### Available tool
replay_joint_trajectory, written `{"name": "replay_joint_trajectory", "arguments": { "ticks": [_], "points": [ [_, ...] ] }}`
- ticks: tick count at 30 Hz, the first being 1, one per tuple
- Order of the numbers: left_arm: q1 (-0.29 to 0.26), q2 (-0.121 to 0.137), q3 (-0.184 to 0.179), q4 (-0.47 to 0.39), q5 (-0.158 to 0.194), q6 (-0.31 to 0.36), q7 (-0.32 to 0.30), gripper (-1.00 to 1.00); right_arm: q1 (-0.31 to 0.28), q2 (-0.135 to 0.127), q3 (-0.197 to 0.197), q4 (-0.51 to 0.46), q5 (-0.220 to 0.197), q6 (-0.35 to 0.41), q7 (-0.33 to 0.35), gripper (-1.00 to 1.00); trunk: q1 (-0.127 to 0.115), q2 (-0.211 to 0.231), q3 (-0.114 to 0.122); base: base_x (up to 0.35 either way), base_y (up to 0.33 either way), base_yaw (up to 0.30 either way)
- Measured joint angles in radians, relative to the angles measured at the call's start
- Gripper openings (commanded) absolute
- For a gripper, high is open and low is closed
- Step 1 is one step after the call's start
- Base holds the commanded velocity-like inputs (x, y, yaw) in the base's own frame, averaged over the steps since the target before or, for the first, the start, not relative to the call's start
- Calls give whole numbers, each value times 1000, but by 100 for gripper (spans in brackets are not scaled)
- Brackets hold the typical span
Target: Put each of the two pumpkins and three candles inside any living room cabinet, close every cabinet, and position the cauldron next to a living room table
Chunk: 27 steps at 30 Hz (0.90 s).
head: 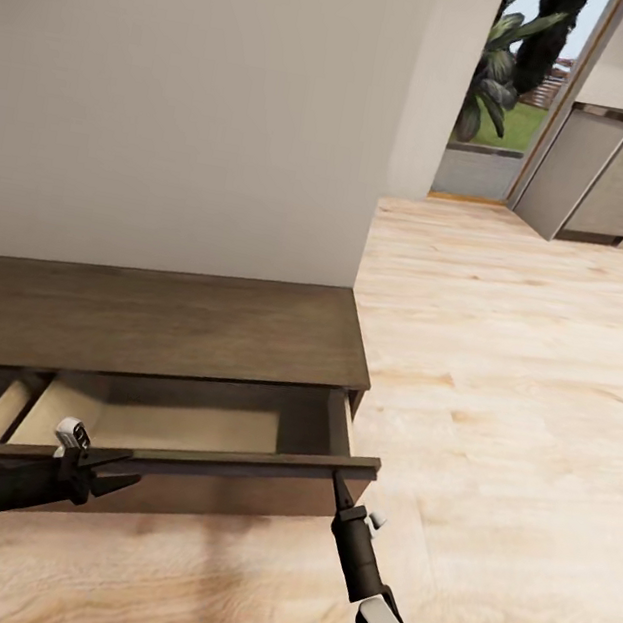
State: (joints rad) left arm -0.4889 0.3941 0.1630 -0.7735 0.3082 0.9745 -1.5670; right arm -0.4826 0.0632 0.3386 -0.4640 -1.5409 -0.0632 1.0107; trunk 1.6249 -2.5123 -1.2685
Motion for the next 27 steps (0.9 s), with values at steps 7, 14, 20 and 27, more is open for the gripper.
{"name": "replay_joint_trajectory", "arguments": {
  "ticks": [7,14,20,27],
  "points": [
    [0,0,0,0,0,0,0,100,0,0,-13,0,0,0,0,-100,0,0,0,-222,0,0],
    [0,0,0,0,1,0,0,100,0,0,-22,0,1,0,0,-100,0,0,0,-129,0,0],
    [0,0,1,0,1,0,0,100,0,0,-23,0,1,0,0,-100,0,0,0,-50,0,0],
    [0,0,0,0,1,0,0,100,0,0,-29,0,1,0,0,-100,0,0,0,-120,0,0]
  ]
}}
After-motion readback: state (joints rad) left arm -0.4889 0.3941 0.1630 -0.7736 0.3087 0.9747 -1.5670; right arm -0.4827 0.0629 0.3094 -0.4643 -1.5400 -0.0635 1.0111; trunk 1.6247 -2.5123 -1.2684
